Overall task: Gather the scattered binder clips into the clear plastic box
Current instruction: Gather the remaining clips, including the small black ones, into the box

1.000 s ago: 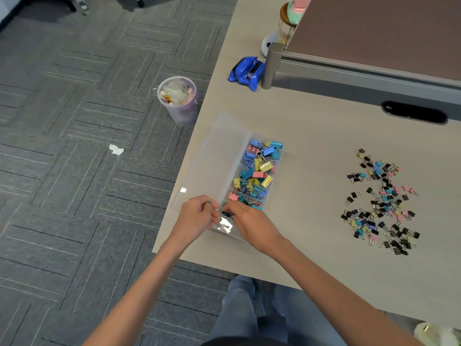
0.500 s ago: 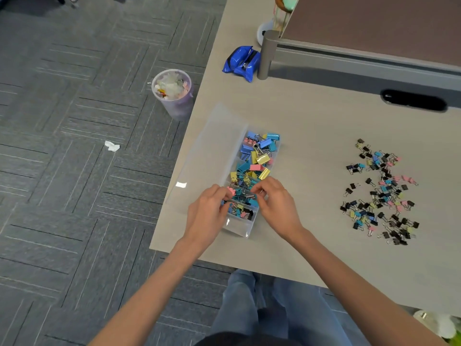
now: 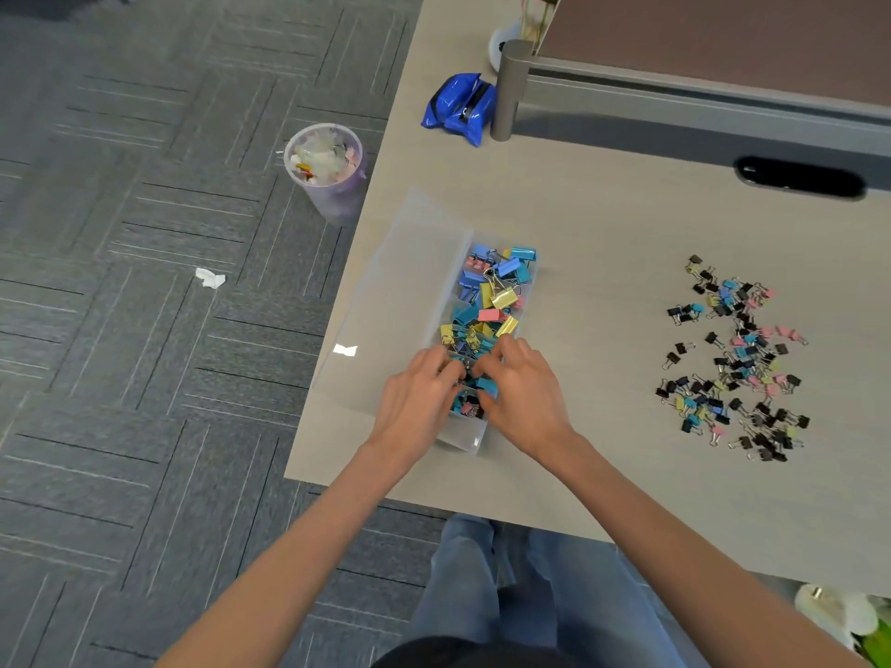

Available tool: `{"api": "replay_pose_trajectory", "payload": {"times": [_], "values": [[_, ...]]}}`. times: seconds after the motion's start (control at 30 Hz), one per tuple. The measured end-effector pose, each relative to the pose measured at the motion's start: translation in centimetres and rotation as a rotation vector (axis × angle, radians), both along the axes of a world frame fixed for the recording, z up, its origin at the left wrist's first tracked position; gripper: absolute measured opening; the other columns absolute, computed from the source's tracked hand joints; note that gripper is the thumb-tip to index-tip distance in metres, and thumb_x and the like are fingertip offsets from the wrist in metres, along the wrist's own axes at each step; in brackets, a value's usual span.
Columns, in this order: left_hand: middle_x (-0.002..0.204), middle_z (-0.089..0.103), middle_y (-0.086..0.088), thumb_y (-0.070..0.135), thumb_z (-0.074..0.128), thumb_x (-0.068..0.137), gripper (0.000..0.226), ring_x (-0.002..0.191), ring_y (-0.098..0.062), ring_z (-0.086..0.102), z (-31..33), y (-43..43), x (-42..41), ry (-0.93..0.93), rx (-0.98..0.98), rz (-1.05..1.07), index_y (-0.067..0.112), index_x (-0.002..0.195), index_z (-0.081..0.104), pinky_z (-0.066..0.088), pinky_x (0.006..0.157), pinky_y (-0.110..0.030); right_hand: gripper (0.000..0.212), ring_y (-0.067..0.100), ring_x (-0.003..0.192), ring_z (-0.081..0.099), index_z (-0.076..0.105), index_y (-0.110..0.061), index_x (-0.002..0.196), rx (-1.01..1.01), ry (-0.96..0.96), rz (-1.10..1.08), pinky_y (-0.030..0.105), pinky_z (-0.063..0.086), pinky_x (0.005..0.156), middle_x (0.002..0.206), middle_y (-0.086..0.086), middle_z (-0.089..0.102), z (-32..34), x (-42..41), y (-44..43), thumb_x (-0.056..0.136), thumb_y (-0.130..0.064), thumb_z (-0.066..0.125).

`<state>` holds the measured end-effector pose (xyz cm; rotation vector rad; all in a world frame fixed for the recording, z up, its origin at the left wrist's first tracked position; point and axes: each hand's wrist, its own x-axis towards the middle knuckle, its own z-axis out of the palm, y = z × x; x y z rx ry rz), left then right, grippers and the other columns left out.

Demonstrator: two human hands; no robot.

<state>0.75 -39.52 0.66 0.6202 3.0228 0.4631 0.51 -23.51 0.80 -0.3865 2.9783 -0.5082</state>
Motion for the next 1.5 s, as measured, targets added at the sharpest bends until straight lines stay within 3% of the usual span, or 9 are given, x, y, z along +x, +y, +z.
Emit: {"api": "replay_pose_trajectory", "payload": {"times": [0.33,0.5,0.6,0.77,1.07,1.27,1.4,1.5], "values": [[0.088,0.056,-0.001,0.003,0.079,0.065,0.031,0.075,-0.016,0.055,-0.3,-0.4,-0.3,0.072,-0.090,-0.087,0.014,0.086,0.060,0.026,0.042,-0.022,0.023,0.025,0.069,0.056,0.069,-0.015,0.071,0.176,-0.024,0.109,0.029,0.042,0.059,0.077,0.006,0.057,0.9,-0.9,-0.8,0.051,-0.009,0.080],[0.085,0.057,0.001,0.001,0.077,0.067,0.026,0.074,-0.015,0.052,-0.1,-1.0,-0.3,0.134,-0.077,-0.102,0.014,0.083,0.062,0.024,0.046,-0.020,0.018,0.025,0.089,0.053,0.069,-0.016,0.089,0.132,-0.076,0.114,0.030,0.038,0.074,0.095,0.006,0.056,1.0,-1.1,-0.6,0.072,-0.011,0.071],[0.087,0.058,0.001,0.006,0.073,0.076,0.016,0.075,-0.015,0.055,0.3,-1.3,-0.2,0.142,-0.007,-0.068,0.013,0.086,0.063,0.033,0.044,-0.021,0.014,0.023,0.093,0.052,0.070,-0.018,0.093,0.065,-0.087,0.072,0.029,0.038,0.079,0.101,0.005,0.055,1.1,-1.0,-0.3,0.080,-0.013,0.067],[0.090,0.057,0.003,0.013,0.065,0.088,0.006,0.080,-0.012,0.055,1.1,-2.2,0.5,0.105,0.076,-0.029,0.015,0.093,0.063,0.028,0.048,-0.017,0.010,0.023,0.092,0.054,0.070,-0.017,0.089,0.041,-0.070,0.060,0.030,0.039,0.079,0.096,0.004,0.059,1.0,-1.0,-0.6,0.084,-0.014,0.063],[0.084,0.058,0.007,0.015,0.076,0.079,0.008,0.077,-0.012,0.049,-0.1,-3.0,1.4,0.083,0.046,-0.081,0.018,0.085,0.070,0.030,0.052,-0.017,0.011,0.023,0.087,0.055,0.069,-0.015,0.080,0.089,-0.073,0.041,0.030,0.043,0.076,0.091,0.003,0.059,0.3,-0.8,-0.9,0.072,-0.010,0.074],[0.082,0.061,0.009,0.019,0.072,0.081,0.011,0.076,-0.012,0.055,0.0,-2.1,1.0,0.045,0.092,-0.008,0.022,0.091,0.068,0.030,0.055,-0.016,0.014,0.021,0.098,0.055,0.067,-0.013,0.099,-0.066,-0.127,0.018,0.027,0.043,0.080,0.105,0.003,0.057,0.7,-1.2,0.0,0.085,-0.011,0.064],[0.080,0.072,0.006,0.029,0.062,0.090,0.018,0.071,-0.019,0.067,-0.2,-0.8,0.7,-0.069,0.088,0.066,0.028,0.108,0.065,0.047,0.053,-0.028,0.009,0.018,0.090,0.058,0.068,-0.014,0.093,-0.240,-0.137,-0.144,0.029,0.046,0.071,0.102,0.001,0.059,0.9,-1.4,0.9,0.085,-0.012,0.064],[0.080,0.074,0.000,0.031,0.055,0.094,0.026,0.074,-0.022,0.068,-0.4,-0.2,0.4,-0.111,0.053,0.036,0.033,0.118,0.064,0.042,0.056,-0.028,0.009,0.011,0.080,0.054,0.069,-0.015,0.093,-0.327,-0.123,-0.224,0.024,0.040,0.067,0.101,-0.002,0.060,0.9,-1.5,1.5,0.084,-0.013,0.067]]}}
